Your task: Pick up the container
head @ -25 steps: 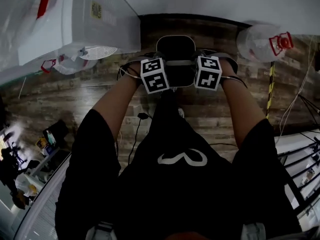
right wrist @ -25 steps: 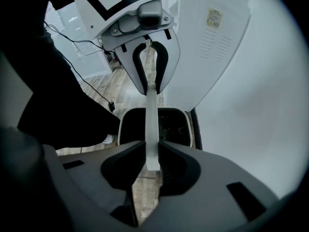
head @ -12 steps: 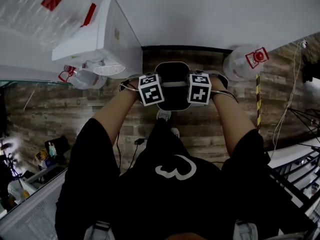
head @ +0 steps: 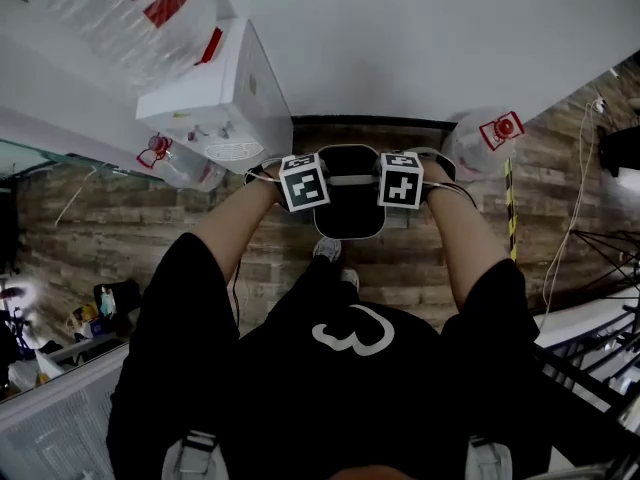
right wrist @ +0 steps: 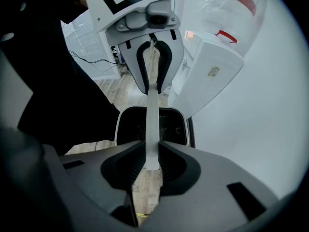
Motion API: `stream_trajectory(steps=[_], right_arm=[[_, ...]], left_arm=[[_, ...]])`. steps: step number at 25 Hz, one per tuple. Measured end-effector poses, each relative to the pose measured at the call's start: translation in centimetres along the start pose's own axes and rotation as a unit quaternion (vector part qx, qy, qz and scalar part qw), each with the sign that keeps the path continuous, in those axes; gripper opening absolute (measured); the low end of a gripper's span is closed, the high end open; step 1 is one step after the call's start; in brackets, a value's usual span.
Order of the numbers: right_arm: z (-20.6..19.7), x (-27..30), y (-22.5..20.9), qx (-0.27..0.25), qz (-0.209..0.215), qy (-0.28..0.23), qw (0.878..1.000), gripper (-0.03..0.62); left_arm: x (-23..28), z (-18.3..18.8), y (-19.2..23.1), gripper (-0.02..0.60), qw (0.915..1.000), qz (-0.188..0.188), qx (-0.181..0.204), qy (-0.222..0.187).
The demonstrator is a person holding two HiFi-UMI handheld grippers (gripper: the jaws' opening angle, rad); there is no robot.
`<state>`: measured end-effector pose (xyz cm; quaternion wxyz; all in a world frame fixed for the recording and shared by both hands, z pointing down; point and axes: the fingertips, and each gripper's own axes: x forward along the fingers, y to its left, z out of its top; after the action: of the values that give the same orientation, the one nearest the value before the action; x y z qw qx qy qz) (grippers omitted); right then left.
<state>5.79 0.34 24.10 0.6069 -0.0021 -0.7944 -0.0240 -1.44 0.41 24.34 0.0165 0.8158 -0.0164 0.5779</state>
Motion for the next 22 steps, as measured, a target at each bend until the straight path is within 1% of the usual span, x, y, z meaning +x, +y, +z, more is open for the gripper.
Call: stream_trajectory(steps=[2, 6, 10, 14, 22], right_arm=[[0.4, -1.5, 0.6, -0.001, 0.000, -0.002, 1.000, 0.091], [1.2, -4.3, 0.8, -0.003, -0.009, -0.004, 1.000, 0.091], [1.7, -6.1, 1.0, -0.005, -0.014, -0.004, 1.000, 0.091], [2.0, -7.6, 1.2, -0.011, -0.019, -0.002, 1.000, 0.091], [2.4, -8.9, 1.4, -0.015, -0.021, -0.003, 1.000, 0.091]], left_arm=[[-1.5, 0.6, -0.5, 0.091, 1.0000, 0.000, 0.003, -0.002], [-4.6, 2.8, -0.2, 0.089, 0.9991, 0.021, 0.027, -0.026], [-6.5, 2.4, -1.1, 0.089, 0.9997, 0.019, 0.014, -0.004], [-7.7, 3.2, -1.5, 0.089, 0.9995, 0.023, 0.019, -0.012], [-9.3, 3.6, -1.9, 0.089, 0.9995, 0.026, 0.017, -0.002]])
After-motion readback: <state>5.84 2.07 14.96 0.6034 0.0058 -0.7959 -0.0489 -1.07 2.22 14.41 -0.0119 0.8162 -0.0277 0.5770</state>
